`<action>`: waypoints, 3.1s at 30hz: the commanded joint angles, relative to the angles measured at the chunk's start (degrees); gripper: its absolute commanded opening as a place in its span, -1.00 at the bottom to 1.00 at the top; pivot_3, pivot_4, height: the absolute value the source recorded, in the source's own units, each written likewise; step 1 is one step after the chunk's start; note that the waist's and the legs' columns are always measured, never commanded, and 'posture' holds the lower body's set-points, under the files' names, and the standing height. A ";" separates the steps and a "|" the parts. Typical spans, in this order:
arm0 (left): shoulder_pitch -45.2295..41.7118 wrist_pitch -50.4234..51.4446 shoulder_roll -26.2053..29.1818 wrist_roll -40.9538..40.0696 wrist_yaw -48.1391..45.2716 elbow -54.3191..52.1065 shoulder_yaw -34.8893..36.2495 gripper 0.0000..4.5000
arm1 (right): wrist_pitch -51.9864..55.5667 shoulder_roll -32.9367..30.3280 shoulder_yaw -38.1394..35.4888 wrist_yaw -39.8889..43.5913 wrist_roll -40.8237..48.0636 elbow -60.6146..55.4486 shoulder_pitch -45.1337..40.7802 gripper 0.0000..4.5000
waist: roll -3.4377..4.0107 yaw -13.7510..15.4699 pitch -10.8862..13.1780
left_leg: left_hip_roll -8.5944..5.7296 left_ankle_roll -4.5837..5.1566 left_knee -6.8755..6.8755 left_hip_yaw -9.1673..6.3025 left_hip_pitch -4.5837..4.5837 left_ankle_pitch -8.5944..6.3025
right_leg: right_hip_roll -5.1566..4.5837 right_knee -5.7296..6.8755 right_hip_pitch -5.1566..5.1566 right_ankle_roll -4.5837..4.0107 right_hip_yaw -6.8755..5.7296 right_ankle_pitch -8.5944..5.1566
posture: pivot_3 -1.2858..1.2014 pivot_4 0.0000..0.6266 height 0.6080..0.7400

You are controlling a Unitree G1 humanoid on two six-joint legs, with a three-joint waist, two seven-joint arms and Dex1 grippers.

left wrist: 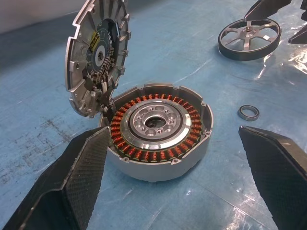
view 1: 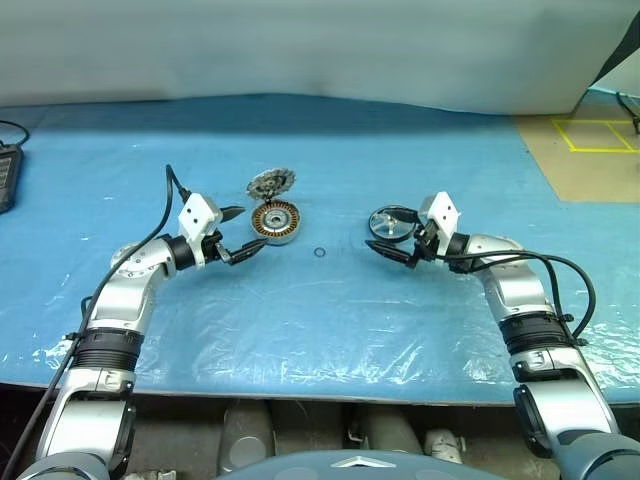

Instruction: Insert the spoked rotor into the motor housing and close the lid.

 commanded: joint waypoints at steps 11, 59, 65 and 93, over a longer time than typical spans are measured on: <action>-0.88 -1.09 0.86 0.09 -1.17 -0.56 -0.04 1.00 | -0.95 0.53 -0.39 -0.74 0.41 -1.94 -0.20 0.99 | 0.00 0.01 0.00 | 0.00 0.00 0.01 -0.01 0.00 0.00 | 0.00 0.01 0.00 0.00 0.00 0.00 | 0.03 -0.52 1.00; -11.13 -10.37 5.79 8.04 -16.03 6.94 -10.15 1.00 | -1.50 1.17 -0.56 -2.02 0.19 -1.87 -0.32 0.99 | 0.01 0.12 -0.01 | 0.00 0.00 0.05 -0.02 -0.01 0.01 | 0.00 0.04 0.00 0.00 0.00 0.00 | 0.03 -0.52 1.00; -24.20 -21.27 6.35 13.24 -24.18 18.82 -15.25 1.00 | -1.73 2.03 -0.39 -3.08 0.45 -2.92 0.67 0.99 | 0.01 0.35 -0.01 | -0.03 -0.01 0.06 -0.03 0.00 0.01 | -0.02 0.07 0.02 0.00 0.00 0.00 | 0.03 -0.52 1.00; -47.67 -44.84 -2.25 36.99 -19.15 56.90 -26.44 1.00 | -0.88 2.07 -1.31 -6.26 0.90 -6.79 3.93 0.99 | 0.00 1.68 0.00 | -0.09 -0.05 0.06 -0.17 -0.08 0.02 | -0.04 0.10 0.03 0.26 -0.08 0.16 | 0.03 -0.52 1.00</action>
